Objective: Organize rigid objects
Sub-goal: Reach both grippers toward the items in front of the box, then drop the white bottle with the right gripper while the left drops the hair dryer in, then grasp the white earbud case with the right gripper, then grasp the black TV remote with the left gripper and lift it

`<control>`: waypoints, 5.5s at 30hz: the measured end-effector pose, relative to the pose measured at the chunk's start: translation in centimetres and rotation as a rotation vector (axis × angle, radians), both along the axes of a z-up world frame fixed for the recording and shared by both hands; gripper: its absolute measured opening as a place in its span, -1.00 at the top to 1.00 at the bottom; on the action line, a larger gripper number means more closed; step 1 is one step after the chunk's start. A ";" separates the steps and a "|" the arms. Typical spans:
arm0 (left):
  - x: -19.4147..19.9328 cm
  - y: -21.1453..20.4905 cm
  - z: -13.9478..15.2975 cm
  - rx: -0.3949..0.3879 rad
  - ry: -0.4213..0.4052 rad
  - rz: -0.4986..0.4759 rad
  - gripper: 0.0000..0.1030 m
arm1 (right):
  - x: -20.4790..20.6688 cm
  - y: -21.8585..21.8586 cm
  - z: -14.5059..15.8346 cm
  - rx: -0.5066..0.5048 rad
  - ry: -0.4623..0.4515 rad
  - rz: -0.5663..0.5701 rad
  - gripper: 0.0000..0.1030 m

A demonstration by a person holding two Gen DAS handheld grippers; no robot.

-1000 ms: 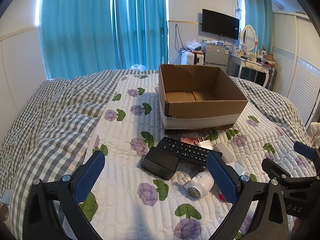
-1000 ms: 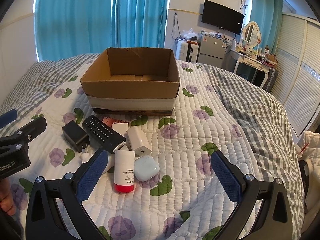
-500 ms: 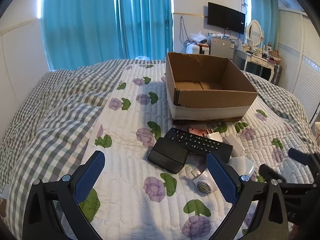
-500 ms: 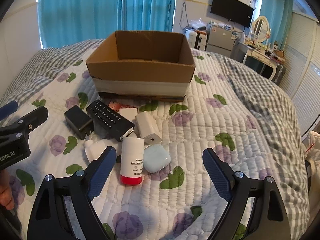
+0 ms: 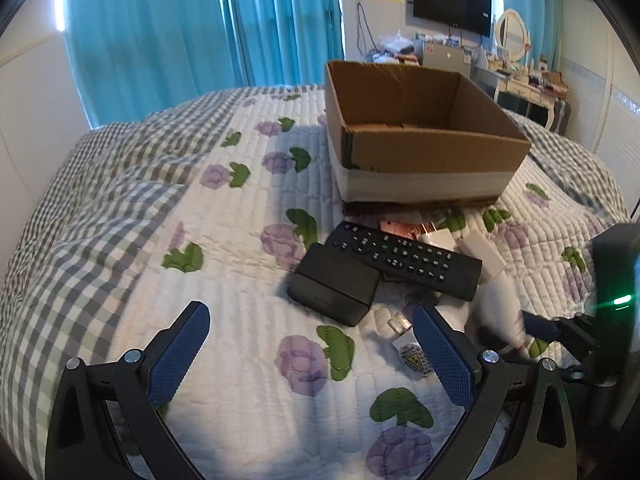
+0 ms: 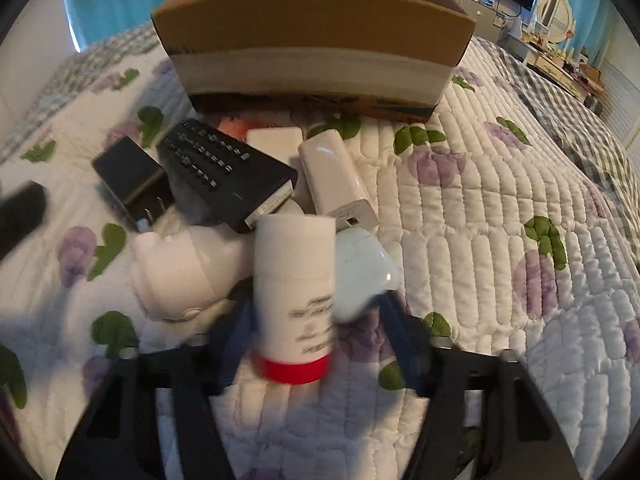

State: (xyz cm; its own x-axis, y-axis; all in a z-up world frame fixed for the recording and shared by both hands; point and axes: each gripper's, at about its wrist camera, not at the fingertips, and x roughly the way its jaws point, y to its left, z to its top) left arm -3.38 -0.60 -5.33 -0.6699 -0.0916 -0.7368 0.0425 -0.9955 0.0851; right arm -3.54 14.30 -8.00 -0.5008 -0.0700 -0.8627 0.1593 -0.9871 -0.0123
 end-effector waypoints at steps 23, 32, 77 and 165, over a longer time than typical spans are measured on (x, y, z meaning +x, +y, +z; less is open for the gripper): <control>-1.7 8.1 -5.8 -0.094 -0.157 -0.310 -0.32 | 1.0 7.8 4.5 -0.117 0.072 -0.099 0.31; 0.9 7.4 -1.3 -0.026 -0.070 -0.358 -0.31 | 2.4 7.0 6.9 -0.093 0.111 -0.094 0.31; -14.6 6.4 7.8 -0.032 0.137 -0.218 -0.86 | -17.4 8.6 16.0 -0.109 0.294 -0.034 -0.64; -1.7 4.8 -5.0 0.094 -0.248 -0.211 0.18 | -3.2 7.1 3.5 -0.033 0.088 -0.012 0.02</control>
State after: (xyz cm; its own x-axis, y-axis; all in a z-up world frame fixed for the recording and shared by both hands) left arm -5.13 4.16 -10.38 -0.4661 0.1064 -0.8783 -0.1757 -0.9841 -0.0260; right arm -6.73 21.39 -4.48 -0.5754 -0.0910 -0.8128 0.1472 -0.9891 0.0066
